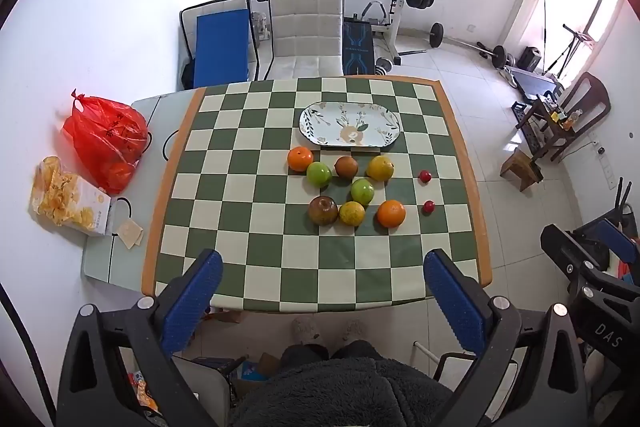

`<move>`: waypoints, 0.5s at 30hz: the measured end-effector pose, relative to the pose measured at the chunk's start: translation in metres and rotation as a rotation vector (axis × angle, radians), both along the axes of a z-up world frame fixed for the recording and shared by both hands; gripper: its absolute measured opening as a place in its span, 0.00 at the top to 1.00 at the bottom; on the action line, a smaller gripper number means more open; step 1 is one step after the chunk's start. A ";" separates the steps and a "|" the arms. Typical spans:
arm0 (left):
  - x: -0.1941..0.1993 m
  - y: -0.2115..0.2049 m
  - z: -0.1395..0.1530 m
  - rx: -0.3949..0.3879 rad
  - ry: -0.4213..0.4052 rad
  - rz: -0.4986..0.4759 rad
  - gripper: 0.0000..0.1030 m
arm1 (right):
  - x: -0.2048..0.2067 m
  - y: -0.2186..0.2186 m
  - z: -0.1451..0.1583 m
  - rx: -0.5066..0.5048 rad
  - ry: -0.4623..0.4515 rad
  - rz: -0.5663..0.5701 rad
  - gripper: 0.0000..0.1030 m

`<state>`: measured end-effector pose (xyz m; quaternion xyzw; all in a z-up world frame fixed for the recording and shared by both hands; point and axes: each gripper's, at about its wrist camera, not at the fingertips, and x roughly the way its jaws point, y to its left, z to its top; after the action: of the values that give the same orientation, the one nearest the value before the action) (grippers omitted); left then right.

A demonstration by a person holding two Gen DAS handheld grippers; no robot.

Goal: Organize fruits

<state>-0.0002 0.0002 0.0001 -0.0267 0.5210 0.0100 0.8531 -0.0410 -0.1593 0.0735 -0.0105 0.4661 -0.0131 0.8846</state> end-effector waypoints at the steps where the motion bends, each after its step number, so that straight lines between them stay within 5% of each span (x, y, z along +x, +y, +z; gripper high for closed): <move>1: 0.000 0.000 0.000 -0.002 -0.002 0.000 0.00 | 0.000 0.000 0.000 0.001 -0.001 -0.001 0.00; 15: 0.000 -0.001 0.000 0.007 -0.008 -0.001 0.00 | 0.000 0.000 0.000 0.002 -0.003 -0.001 0.00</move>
<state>-0.0001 -0.0004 -0.0003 -0.0238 0.5175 0.0112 0.8553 -0.0414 -0.1593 0.0736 -0.0093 0.4646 -0.0129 0.8854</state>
